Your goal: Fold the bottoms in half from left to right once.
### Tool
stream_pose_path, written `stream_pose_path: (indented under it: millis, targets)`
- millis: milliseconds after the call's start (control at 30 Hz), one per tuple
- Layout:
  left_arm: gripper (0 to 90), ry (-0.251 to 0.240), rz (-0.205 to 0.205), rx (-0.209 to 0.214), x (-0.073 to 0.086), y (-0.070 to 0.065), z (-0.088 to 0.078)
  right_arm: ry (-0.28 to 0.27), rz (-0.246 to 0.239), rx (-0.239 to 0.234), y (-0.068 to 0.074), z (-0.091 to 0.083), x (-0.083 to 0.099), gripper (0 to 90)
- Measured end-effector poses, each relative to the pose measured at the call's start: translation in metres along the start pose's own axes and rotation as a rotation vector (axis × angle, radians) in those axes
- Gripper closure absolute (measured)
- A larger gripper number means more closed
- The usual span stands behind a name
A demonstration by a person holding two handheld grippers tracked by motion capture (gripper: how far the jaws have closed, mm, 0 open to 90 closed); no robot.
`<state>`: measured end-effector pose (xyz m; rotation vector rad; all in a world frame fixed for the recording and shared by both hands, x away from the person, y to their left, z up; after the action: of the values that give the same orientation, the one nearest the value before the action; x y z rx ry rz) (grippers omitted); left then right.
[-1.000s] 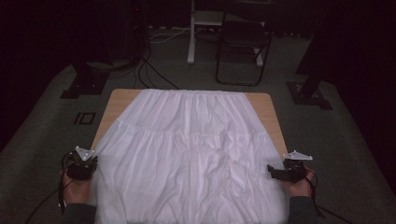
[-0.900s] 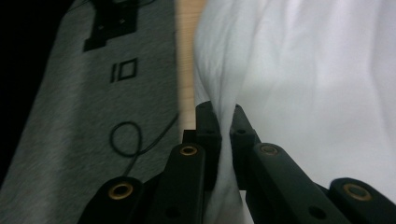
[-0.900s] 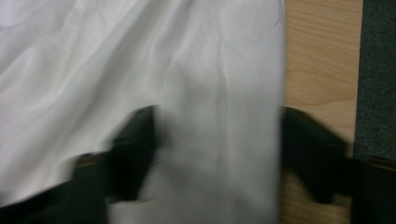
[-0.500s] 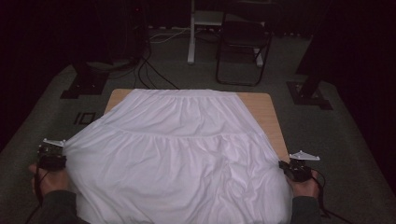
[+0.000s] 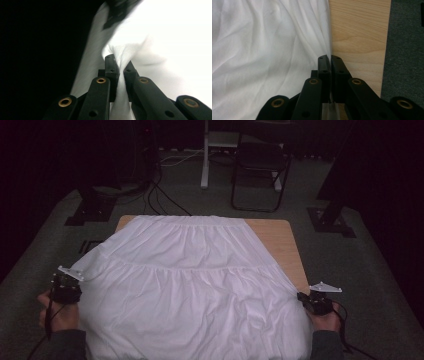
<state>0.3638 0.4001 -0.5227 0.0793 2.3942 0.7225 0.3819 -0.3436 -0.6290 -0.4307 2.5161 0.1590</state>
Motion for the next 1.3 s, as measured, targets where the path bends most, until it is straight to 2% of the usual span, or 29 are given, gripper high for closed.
stream_pose_path:
  millis: [33,67,100,133,167,233,267,300,333,367,400,433,467,533,567,600,633,700,767,800,867,1000,1067,1100,1133,1200,1233,1267,1300]
  targets:
    - [87.5,-0.066,0.010,0.090,-0.008,-0.016,-0.022,-0.002,-0.003,-0.002,0.001,0.000,0.000,86.6]
    - [87.5,-0.100,0.004,0.141,-0.013,-0.024,-0.032,-0.003,-0.003,-0.002,0.001,0.000,0.000,86.7]
    - [87.5,-0.100,0.004,0.141,-0.013,-0.024,-0.032,-0.003,-0.003,-0.002,0.001,0.000,0.000,86.7]
    - [87.4,-0.130,0.003,0.200,-0.017,-0.032,-0.043,-0.005,-0.007,-0.003,0.002,0.000,0.000,86.7]
    - [87.4,-0.181,0.029,0.288,-0.026,-0.050,-0.063,-0.005,-0.008,-0.005,0.002,0.000,0.000,86.7]
    - [87.4,-0.226,0.038,0.420,-0.035,-0.073,-0.081,-0.006,-0.007,-0.006,0.002,0.000,0.000,86.7]
    - [87.4,-0.243,0.060,0.477,-0.038,-0.086,-0.089,-0.005,-0.007,-0.005,0.002,0.000,0.000,86.7]
    - [87.3,-0.252,0.088,0.522,-0.041,-0.100,-0.096,-0.007,-0.007,-0.006,0.002,0.000,0.000,86.7]
    - [87.3,-0.252,0.088,0.522,-0.041,-0.100,-0.096,-0.007,-0.007,-0.006,0.002,0.000,0.000,86.7]
    - [87.3,-0.274,0.128,0.632,-0.049,-0.128,-0.110,-0.007,-0.004,-0.007,0.003,0.000,0.000,86.8]
    - [87.3,-0.286,0.141,0.685,-0.054,-0.142,-0.117,-0.007,-0.004,-0.007,0.003,0.000,0.000,86.8]
    - [87.3,-0.286,0.141,0.685,-0.054,-0.142,-0.117,-0.008,-0.003,-0.007,0.004,0.000,0.000,86.8]
    - [87.3,-0.306,0.163,0.792,-0.063,-0.169,-0.129,-0.009,-0.006,-0.006,0.004,0.001,0.000,86.8]
    - [87.4,-0.326,0.205,0.830,-0.072,-0.198,-0.142,-0.008,-0.008,-0.005,0.005,0.001,0.000,87.0]
    - [87.3,-0.326,0.205,0.830,-0.072,-0.198,-0.142,-0.008,-0.007,-0.005,0.005,0.001,-0.001,87.0]
    - [87.4,-0.354,0.262,0.871,-0.080,-0.231,-0.160,-0.008,-0.006,-0.007,0.006,0.001,-0.001,87.0]
    - [87.4,-0.354,0.262,0.871,-0.080,-0.231,-0.160,-0.008,-0.006,-0.007,0.006,0.001,-0.001,87.0]
    - [87.4,-0.385,0.303,0.985,-0.088,-0.266,-0.188,-0.011,-0.006,-0.008,0.006,0.001,-0.001,87.1]
    - [87.3,-0.413,0.332,1.045,-0.093,-0.291,-0.208,-0.011,-0.007,-0.005,0.007,0.002,-0.002,87.0]
    - [87.3,-0.408,0.347,1.101,-0.095,-0.310,-0.217,-0.011,-0.007,-0.004,0.007,0.002,-0.002,87.1]
    - [87.3,-0.373,0.371,1.163,-0.096,-0.337,-0.220,-0.013,-0.005,-0.007,0.007,0.002,-0.002,87.1]
    - [86.5,-0.278,0.388,1.213,-0.089,-0.380,-0.203,-0.012,-0.002,-0.007,0.007,0.002,-0.002,87.0]
    - [78.9,-0.231,0.386,1.258,-0.085,-0.389,-0.197,-0.003,0.002,-0.004,0.008,0.002,-0.002,81.7]
    - [68.4,-0.213,0.390,1.269,-0.083,-0.391,-0.195,0.000,0.006,0.003,0.009,0.002,-0.003,72.0]
    - [60.4,-0.213,0.397,1.242,-0.081,-0.389,-0.193,0.005,0.014,0.024,0.008,0.001,-0.003,64.4]
    - [53.1,-0.240,0.400,1.228,-0.080,-0.380,-0.195,-0.007,0.029,0.048,0.012,-0.003,-0.007,54.4]
    - [50.8,-0.256,0.392,1.236,-0.079,-0.372,-0.198,-0.028,0.033,0.054,0.016,-0.009,-0.011,50.7]
    - [49.5,-0.256,0.392,1.236,-0.079,-0.372,-0.198,-0.056,0.029,0.059,0.021,-0.016,-0.017,47.4]
    - [46.7,-0.283,0.374,1.233,-0.079,-0.357,-0.200,-0.101,0.013,0.055,0.033,-0.028,-0.028,44.4]
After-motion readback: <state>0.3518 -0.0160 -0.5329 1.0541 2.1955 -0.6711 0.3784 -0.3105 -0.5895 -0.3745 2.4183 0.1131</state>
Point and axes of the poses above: each handheld gripper's, and its own axes: z roughly forward along the jaws, x roughly out of its underside, y roughly to its left, the point moved 9 cm from there along z, roughly forward along the jaws, and after that the axes turned 13 degrees about y, right-handed, at the moved point
